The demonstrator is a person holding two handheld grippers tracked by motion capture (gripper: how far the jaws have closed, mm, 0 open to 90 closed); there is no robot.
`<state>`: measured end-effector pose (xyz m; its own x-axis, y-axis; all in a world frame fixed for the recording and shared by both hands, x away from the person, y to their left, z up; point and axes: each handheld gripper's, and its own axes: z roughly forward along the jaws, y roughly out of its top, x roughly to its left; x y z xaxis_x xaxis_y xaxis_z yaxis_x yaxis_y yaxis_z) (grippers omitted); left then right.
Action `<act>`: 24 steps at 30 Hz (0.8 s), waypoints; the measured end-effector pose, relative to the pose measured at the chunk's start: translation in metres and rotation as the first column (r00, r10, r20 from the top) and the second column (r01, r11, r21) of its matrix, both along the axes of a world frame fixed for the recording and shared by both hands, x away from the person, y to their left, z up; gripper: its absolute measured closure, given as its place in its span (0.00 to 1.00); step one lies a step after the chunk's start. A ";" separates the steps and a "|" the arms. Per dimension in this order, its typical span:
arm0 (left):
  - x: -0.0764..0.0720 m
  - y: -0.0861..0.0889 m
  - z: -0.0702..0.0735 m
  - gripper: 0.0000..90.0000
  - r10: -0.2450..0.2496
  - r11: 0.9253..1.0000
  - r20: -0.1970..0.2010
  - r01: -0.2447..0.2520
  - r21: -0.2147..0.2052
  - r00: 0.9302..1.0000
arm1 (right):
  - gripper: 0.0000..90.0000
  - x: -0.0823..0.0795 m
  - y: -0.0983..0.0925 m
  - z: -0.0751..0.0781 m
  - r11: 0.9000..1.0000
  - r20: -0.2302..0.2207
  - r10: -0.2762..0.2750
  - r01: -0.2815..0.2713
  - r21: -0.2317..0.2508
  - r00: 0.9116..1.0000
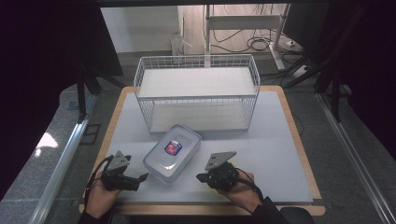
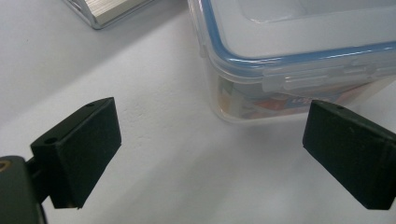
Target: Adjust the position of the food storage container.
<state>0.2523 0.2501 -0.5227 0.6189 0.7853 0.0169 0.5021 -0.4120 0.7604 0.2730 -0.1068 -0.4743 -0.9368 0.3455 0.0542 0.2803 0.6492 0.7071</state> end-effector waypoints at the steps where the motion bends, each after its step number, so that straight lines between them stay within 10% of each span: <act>1: 0.000 0.000 0.000 0.05 0.001 1.000 0.000 -0.001 -0.001 1.000 | 1.00 -0.001 0.004 -0.005 0.999 0.004 0.007 -0.007 -0.035 1.000; 16: 0.000 0.001 0.000 0.05 0.008 1.000 -0.007 -0.008 -0.015 1.000 | 1.00 0.016 -0.038 -0.008 0.991 0.007 -0.122 0.122 -0.055 0.993; 24: 0.000 0.001 0.000 0.04 0.011 0.999 -0.012 -0.011 -0.031 1.000 | 1.00 0.029 -0.081 -0.006 0.969 0.010 -0.242 0.243 -0.047 0.970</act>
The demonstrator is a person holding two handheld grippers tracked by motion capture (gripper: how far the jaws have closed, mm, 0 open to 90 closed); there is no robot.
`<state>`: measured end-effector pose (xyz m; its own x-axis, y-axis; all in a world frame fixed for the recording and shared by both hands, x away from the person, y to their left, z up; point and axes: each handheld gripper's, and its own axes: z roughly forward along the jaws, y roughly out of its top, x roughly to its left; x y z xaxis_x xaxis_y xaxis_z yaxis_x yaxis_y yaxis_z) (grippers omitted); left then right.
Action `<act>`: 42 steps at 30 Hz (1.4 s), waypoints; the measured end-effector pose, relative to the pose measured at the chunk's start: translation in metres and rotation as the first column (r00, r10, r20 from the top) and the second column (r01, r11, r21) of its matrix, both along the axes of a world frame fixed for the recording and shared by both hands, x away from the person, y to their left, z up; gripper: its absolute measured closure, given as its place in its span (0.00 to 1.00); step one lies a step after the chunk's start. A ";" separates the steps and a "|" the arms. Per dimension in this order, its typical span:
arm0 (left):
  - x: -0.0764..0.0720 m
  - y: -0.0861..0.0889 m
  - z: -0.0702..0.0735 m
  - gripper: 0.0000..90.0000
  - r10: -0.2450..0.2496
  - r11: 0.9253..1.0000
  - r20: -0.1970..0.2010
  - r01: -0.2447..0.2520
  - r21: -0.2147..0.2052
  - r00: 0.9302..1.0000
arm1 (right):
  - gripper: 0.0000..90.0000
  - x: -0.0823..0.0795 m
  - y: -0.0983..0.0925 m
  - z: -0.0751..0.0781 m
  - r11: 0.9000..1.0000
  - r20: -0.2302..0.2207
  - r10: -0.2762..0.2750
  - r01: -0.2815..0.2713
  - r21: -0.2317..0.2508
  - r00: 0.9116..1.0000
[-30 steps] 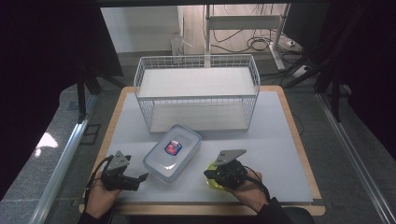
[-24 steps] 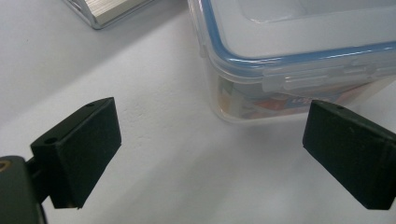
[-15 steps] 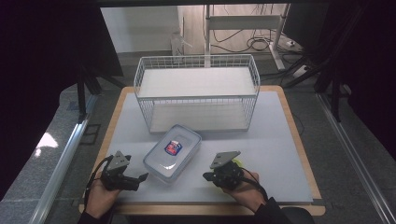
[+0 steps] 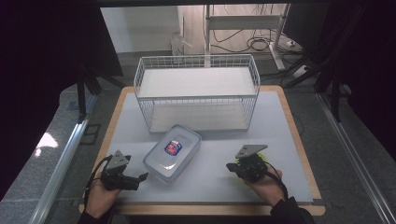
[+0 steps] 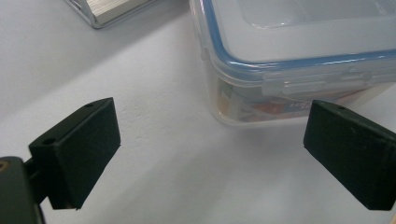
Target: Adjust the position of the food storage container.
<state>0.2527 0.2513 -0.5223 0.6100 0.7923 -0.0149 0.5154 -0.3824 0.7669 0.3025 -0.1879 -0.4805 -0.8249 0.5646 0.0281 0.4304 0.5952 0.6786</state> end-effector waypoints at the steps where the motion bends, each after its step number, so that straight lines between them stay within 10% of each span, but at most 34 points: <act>1: 0.000 0.000 0.000 0.04 0.001 1.000 -0.001 -0.001 -0.002 1.000 | 1.00 0.001 -0.006 0.000 1.000 0.000 -0.019 0.019 0.002 1.000; 16: 0.001 -0.001 0.000 0.04 0.007 1.000 -0.007 -0.007 -0.016 1.000 | 1.00 0.012 -0.069 0.002 0.978 0.012 -0.209 0.209 0.014 0.978; 24: -0.002 -0.003 0.003 0.14 -0.011 0.999 -0.049 0.009 -0.054 0.999 | 1.00 0.023 -0.021 0.009 0.993 0.034 -0.114 0.113 0.040 0.993; 29: -0.007 -0.007 0.008 0.43 -0.015 0.995 -0.078 0.007 -0.104 0.997 | 1.00 0.045 0.013 0.006 0.997 0.054 -0.069 0.067 0.035 0.996; 31: -0.009 -0.005 0.009 0.69 -0.042 0.985 -0.109 0.023 -0.172 0.993 | 1.00 0.065 0.032 0.001 0.996 0.047 -0.067 0.064 0.057 0.997; 35: -0.011 -0.006 0.008 0.94 -0.025 0.990 -0.138 0.006 -0.141 0.990 | 1.00 0.092 0.057 -0.006 0.994 0.044 -0.078 0.074 0.080 0.996; 42: -0.006 -0.018 0.002 0.97 -0.049 0.996 -0.181 0.035 -0.081 0.982 | 1.00 0.122 0.088 -0.020 0.996 0.029 -0.036 0.034 0.078 0.999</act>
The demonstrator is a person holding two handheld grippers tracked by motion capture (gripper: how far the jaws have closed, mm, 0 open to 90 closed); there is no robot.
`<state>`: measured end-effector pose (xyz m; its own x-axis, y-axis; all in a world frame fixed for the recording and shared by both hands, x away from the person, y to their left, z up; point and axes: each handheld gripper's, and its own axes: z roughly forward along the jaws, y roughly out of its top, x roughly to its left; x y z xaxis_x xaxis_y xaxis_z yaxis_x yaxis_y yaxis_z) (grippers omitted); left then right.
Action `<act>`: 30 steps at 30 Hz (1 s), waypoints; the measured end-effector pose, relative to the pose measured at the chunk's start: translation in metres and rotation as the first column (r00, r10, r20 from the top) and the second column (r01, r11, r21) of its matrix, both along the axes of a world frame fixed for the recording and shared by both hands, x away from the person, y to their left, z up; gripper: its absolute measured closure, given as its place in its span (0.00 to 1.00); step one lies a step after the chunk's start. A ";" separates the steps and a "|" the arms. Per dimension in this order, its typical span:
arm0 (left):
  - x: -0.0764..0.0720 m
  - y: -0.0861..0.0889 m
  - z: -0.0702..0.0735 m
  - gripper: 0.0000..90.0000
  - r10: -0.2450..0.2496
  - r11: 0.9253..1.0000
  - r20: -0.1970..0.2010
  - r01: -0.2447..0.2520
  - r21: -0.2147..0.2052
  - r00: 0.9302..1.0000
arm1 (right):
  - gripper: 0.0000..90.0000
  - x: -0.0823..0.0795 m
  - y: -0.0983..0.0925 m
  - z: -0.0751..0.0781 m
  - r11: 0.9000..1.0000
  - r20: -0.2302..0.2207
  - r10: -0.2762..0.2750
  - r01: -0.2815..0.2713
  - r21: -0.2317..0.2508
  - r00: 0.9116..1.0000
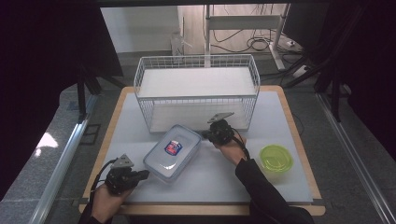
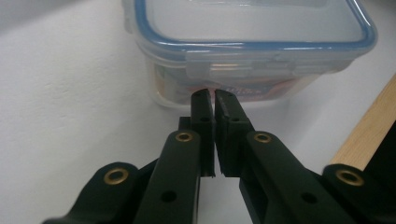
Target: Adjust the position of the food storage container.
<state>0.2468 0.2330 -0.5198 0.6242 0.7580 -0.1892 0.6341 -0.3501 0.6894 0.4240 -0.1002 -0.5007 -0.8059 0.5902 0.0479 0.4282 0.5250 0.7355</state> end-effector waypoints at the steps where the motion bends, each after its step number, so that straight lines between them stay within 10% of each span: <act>1: 0.003 -0.003 -0.002 0.96 0.004 1.000 -0.008 -0.004 -0.001 1.000 | 1.00 0.004 0.005 -0.002 0.999 -0.008 0.045 -0.045 0.002 0.999; 15: 0.032 -0.008 -0.005 0.97 0.042 0.999 -0.024 -0.042 0.017 0.999 | 1.00 -0.021 -0.025 0.001 1.000 -0.101 0.005 -0.003 0.019 0.995; 30: 0.066 -0.032 -0.007 1.00 -0.016 0.999 -0.023 0.017 0.035 1.000 | 1.00 -0.089 -0.059 0.011 0.993 -0.052 -0.086 0.081 -0.091 0.995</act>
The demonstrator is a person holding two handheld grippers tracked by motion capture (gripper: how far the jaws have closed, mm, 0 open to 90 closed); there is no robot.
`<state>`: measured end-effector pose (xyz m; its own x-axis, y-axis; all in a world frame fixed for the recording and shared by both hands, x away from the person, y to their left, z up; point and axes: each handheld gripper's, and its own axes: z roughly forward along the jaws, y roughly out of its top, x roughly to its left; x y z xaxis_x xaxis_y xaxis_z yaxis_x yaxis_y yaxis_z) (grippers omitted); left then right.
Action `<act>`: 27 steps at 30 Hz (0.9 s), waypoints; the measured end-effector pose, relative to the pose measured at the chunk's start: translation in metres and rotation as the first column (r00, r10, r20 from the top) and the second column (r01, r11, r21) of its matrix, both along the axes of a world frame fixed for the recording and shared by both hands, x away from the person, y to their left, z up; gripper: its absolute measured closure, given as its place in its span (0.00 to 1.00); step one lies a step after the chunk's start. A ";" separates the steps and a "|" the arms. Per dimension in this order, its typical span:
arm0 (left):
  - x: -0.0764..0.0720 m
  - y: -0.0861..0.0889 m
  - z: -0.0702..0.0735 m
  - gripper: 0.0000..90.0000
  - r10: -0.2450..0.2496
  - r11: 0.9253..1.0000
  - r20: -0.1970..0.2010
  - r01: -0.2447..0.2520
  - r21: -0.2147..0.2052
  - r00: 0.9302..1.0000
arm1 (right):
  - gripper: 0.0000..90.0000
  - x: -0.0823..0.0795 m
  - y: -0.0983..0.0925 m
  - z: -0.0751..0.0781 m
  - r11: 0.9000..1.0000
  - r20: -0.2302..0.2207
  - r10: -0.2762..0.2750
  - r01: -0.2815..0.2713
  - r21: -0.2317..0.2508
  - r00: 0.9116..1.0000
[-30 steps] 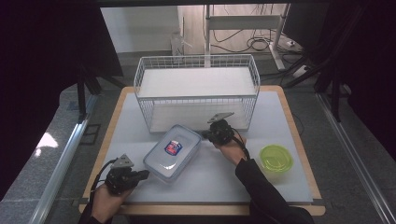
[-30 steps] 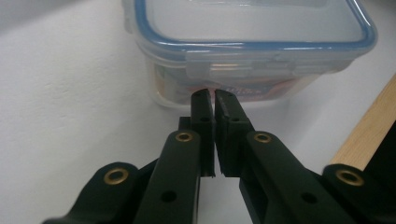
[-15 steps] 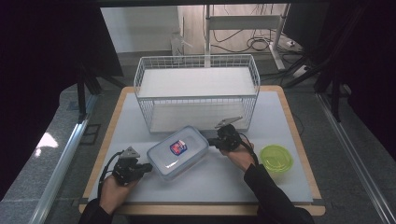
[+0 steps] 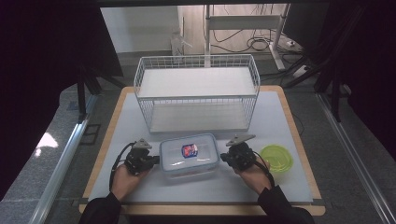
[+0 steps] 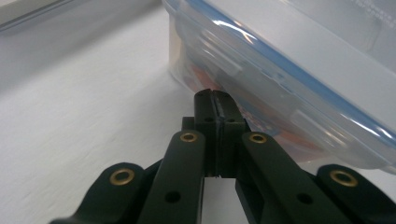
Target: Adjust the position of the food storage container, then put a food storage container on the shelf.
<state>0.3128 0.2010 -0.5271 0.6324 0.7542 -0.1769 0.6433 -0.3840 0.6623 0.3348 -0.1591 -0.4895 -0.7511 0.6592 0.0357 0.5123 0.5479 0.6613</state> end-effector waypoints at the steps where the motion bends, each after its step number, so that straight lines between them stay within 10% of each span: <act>1: 0.001 -0.007 0.000 1.00 -0.019 1.000 0.002 0.019 0.012 1.000 | 1.00 -0.004 -0.002 0.000 1.000 0.004 -0.004 0.004 -0.006 1.000; 11: 0.004 -0.030 0.002 1.00 -0.089 0.996 0.009 0.089 -0.004 0.996 | 1.00 -0.033 -0.026 0.003 0.997 0.048 -0.037 0.039 -0.059 0.998; 21: -0.010 -0.001 0.012 0.30 -0.017 1.000 0.095 0.017 -0.001 0.995 | 0.67 -0.034 -0.042 0.019 0.997 0.118 -0.077 0.077 0.005 0.990; 27: -0.010 0.004 0.013 0.16 -0.015 0.999 0.105 0.018 -0.030 0.994 | 0.50 -0.032 -0.048 0.025 0.995 0.120 -0.083 0.077 0.056 0.989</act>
